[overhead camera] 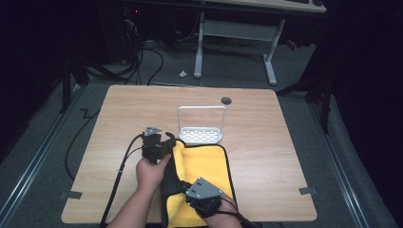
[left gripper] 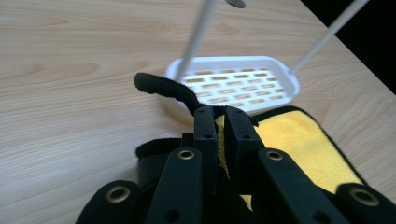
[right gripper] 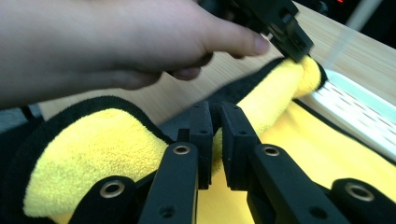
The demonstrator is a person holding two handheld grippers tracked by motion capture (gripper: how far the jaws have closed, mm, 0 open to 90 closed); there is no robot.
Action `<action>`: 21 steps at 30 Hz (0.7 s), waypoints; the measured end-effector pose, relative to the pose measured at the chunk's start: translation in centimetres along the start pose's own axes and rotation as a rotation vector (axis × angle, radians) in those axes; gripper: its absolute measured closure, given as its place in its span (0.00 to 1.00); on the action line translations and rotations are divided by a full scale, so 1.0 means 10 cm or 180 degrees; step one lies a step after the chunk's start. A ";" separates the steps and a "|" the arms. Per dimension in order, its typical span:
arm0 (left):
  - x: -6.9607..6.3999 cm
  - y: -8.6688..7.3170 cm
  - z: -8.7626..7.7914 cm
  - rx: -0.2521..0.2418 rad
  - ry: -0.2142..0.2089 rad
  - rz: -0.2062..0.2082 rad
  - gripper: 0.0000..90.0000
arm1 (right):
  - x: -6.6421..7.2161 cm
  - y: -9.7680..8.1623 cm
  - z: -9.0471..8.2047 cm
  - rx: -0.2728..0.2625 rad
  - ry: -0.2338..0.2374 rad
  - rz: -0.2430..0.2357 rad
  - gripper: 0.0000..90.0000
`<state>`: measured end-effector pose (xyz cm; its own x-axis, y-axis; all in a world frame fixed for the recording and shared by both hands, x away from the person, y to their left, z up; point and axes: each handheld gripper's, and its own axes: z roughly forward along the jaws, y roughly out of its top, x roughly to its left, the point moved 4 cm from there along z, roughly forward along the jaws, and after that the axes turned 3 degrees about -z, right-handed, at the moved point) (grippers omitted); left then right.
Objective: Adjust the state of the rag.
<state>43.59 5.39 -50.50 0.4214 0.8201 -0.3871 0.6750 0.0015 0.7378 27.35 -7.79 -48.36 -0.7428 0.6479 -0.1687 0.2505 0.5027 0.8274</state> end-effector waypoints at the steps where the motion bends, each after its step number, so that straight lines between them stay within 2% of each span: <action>1: 0.00 0.00 0.00 0.0000 0.0000 0.0000 0.93 | -0.04 -0.05 -0.04 0.0003 -0.0023 0.0029 0.94; 3: -0.13 0.00 0.07 0.0006 -0.0023 0.0042 0.93 | -0.08 -0.10 -0.09 0.0019 -0.0053 0.0044 0.94; 4: -0.26 0.01 0.14 0.0010 -0.0015 0.0092 0.93 | -0.16 -0.20 -0.16 0.0058 -0.0114 0.0083 0.94; 5: -0.26 0.01 0.14 0.0010 -0.0015 0.0092 0.93 | -0.16 -0.20 -0.16 0.0058 -0.0114 0.0083 0.94; 7: -0.41 0.03 0.26 0.0025 -0.0008 0.0126 0.93 | -0.28 -0.34 -0.23 0.0105 -0.0198 0.0143 0.94; 11: -0.56 0.05 0.42 0.0091 0.0052 0.0195 0.93 | -0.40 -0.51 -0.31 0.0171 -0.0281 0.0221 0.94; 16: -0.70 0.07 0.54 0.0112 0.0031 0.0225 0.92 | -0.53 -0.68 -0.41 0.0224 -0.0355 0.0361 0.94; 21: -0.83 0.08 0.59 0.0107 -0.0008 0.0313 0.92 | -0.62 -0.74 -0.55 0.0149 -0.0405 0.0496 0.94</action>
<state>44.19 -4.78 -49.97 0.4880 0.8139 -0.3152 0.6503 -0.0982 0.7533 26.68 -18.73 -50.48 -0.6091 0.7855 -0.1093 0.3872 0.4148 0.8234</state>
